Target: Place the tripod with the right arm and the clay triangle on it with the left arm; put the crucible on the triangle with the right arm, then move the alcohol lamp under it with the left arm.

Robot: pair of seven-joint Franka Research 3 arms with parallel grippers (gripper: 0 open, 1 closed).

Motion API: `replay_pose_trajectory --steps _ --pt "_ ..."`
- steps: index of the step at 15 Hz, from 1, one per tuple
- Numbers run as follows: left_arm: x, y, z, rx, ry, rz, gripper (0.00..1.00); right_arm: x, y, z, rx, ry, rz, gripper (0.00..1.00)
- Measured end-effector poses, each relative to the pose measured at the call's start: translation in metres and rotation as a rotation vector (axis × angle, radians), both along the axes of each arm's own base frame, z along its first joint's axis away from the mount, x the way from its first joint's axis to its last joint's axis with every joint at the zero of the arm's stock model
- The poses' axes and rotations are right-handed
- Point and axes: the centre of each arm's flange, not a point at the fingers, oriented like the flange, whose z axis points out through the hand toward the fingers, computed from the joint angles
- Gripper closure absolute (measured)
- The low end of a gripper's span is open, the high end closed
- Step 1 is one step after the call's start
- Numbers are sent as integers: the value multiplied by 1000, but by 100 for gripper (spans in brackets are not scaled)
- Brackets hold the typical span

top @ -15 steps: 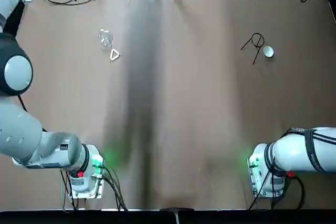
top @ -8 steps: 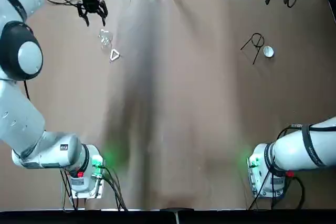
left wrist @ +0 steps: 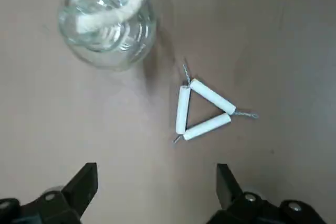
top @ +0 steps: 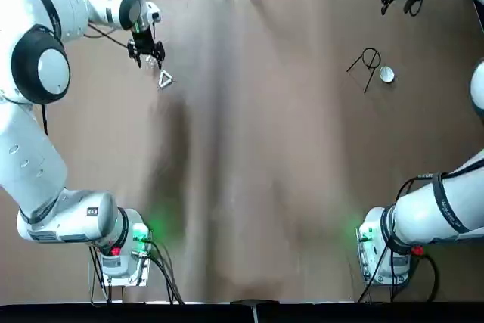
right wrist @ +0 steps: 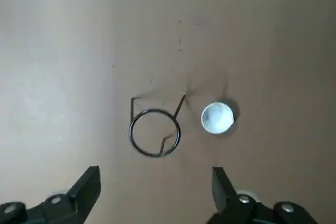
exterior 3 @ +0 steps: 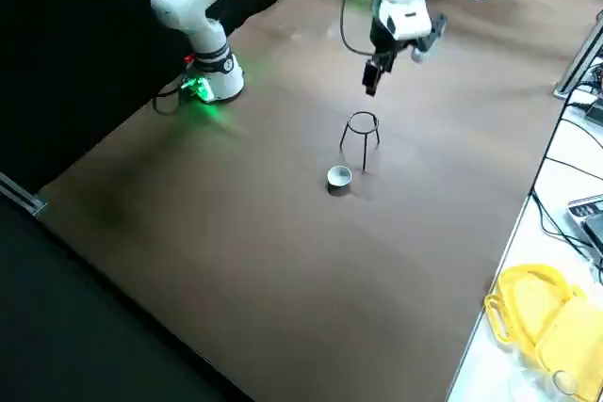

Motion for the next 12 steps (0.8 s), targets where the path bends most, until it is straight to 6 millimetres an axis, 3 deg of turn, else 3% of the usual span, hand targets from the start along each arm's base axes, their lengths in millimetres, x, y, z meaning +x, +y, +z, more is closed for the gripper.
replay_pose_trajectory --steps 4,8,12 --pt "-16 2 -25 -22 -59 0 5 14 -1 -47 53 26 -1 10" --pt "-17 8 -35 -36 -103 10 10 14 -27 -68 117 47 38 15" --pt "-15 7 -45 -47 -126 11 17 16 -30 -92 114 55 51 17"
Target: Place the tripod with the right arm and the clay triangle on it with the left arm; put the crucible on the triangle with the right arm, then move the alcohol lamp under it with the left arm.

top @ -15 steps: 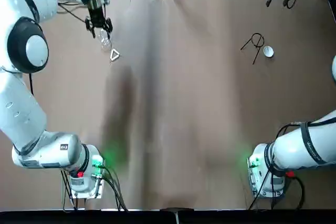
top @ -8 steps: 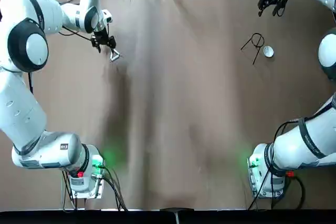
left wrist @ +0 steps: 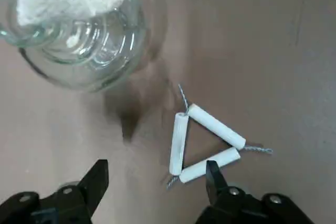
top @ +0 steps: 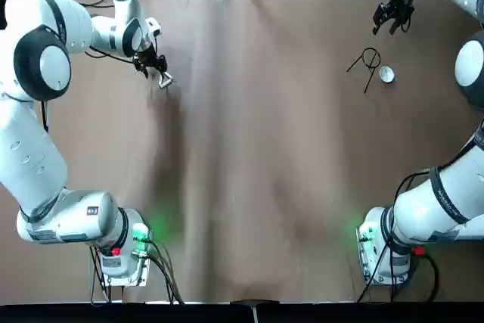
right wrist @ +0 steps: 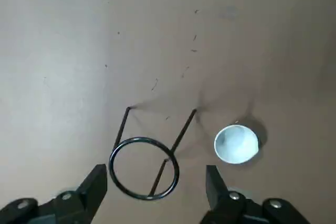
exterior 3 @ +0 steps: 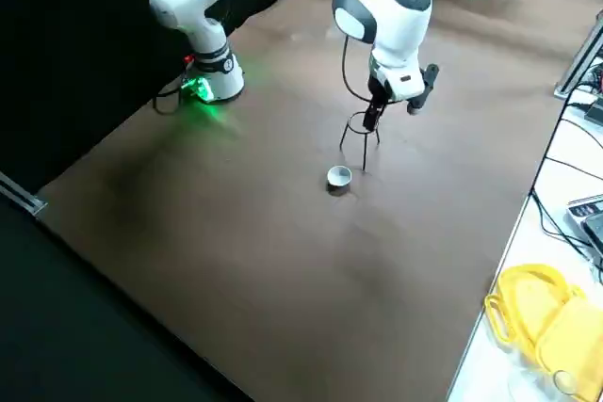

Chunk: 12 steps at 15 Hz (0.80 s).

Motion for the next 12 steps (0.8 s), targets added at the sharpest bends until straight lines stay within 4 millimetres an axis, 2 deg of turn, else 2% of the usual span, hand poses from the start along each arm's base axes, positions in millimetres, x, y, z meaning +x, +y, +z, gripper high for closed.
replay_pose_trajectory --steps 1,4,7,10,12 --pt "0 0 -3 -2 -3 -1 22 0 0 -7 -2 1 0 17" --pt "1 3 -13 8 -12 -18 27 -2 -11 -25 0 9 26 22" --pt "1 8 -17 13 -14 -21 31 -5 -21 -33 3 7 38 25" --pt "1 8 -17 13 -15 -22 37 -6 -20 -39 4 15 41 29" --pt "1 7 -17 12 -15 -23 38 -13 -16 -55 8 43 47 30"
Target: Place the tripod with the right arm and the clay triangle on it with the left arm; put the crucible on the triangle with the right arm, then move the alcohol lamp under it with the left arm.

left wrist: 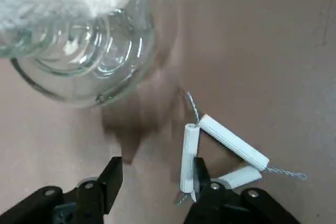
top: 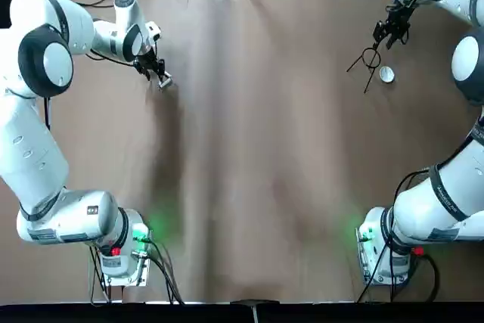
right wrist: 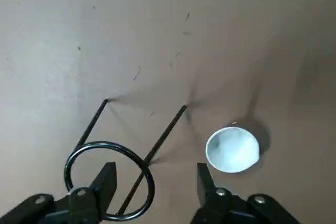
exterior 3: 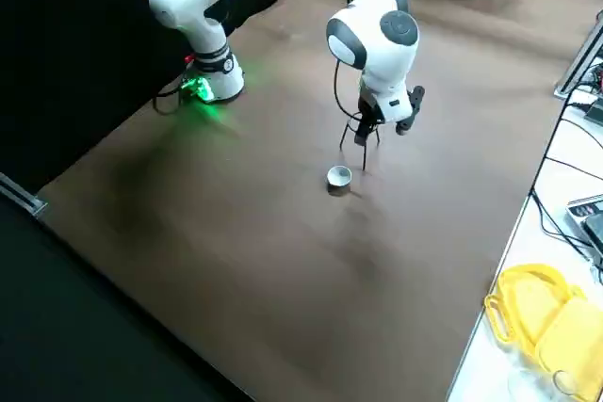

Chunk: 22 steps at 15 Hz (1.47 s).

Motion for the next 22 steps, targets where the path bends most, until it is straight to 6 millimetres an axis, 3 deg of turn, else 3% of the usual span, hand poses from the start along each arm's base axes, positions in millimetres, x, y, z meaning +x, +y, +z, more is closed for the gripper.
replay_pose_trajectory --steps 4,11,14,16,21,22 --pt "0 -3 0 -1 -2 6 38 -2 3 -8 1 9 4 43" --pt "2 -14 2 -1 -11 30 38 -1 4 -14 -2 3 6 51" --pt "1 -18 -2 -1 -4 26 41 -2 5 -16 -2 6 7 61" --pt "0 -19 -6 -1 1 26 44 -2 5 -16 -2 6 8 78" --pt "1 -19 -6 -2 0 28 57 -2 5 -16 -2 6 9 85" --pt "2 -19 -6 -2 0 28 67 -1 4 -15 -6 5 11 89"
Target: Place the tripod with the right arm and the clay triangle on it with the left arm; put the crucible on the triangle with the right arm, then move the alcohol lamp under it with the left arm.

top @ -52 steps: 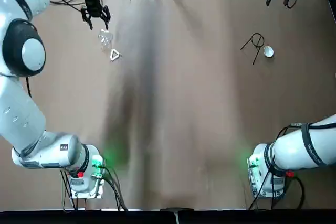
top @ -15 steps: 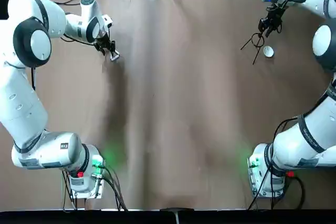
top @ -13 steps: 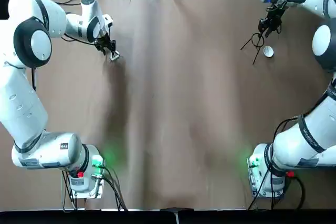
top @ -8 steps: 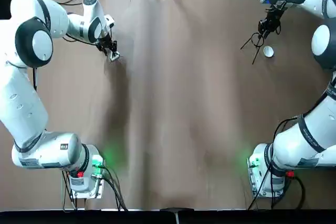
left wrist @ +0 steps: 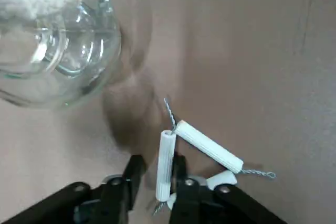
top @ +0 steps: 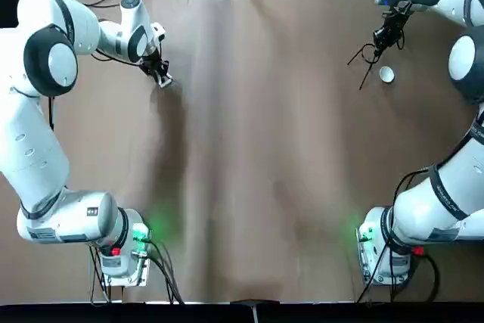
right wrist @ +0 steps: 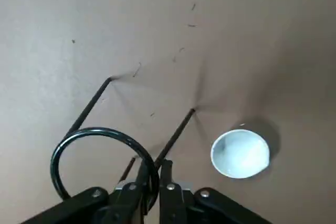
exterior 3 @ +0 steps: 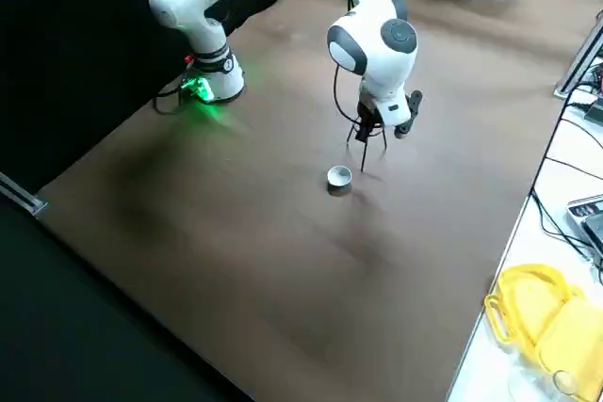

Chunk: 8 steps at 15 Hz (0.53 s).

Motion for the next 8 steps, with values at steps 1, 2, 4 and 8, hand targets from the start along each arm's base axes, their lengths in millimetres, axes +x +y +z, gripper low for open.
replay_pose_trajectory --steps 1,2,4,8 --pt "0 0 0 0 0 0 71 0 -1 1 -2 -1 0 90" --pt "0 0 0 0 -1 6 79 2 7 2 1 -1 8 91" --pt "0 0 0 0 -1 13 88 7 28 8 0 -3 9 91" --pt "6 2 6 0 -17 48 88 18 81 24 -21 -23 -58 91"
